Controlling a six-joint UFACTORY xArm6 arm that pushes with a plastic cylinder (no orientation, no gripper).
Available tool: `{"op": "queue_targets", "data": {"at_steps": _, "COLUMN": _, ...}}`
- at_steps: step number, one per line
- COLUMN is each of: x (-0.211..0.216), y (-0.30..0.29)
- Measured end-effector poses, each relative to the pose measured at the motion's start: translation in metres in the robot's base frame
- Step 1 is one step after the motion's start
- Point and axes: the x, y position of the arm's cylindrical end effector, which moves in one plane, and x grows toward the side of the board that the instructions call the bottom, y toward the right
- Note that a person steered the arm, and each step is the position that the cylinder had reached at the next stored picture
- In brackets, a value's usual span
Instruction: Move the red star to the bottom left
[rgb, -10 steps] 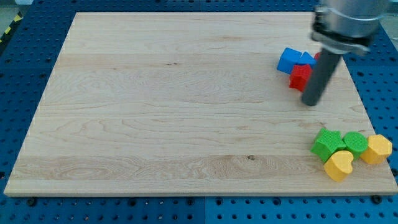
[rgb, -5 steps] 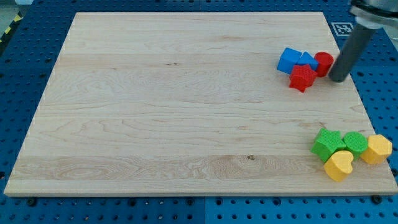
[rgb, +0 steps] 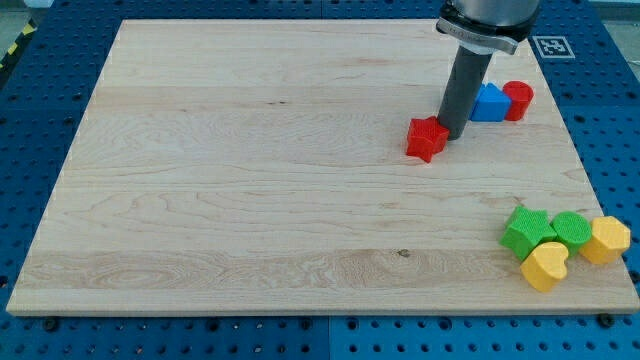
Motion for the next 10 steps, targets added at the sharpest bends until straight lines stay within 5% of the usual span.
{"op": "queue_targets", "data": {"at_steps": 4, "x": 0.056, "y": -0.068}}
{"op": "queue_targets", "data": {"at_steps": 8, "x": -0.001, "y": -0.221}}
{"op": "queue_targets", "data": {"at_steps": 10, "x": 0.004, "y": -0.258}}
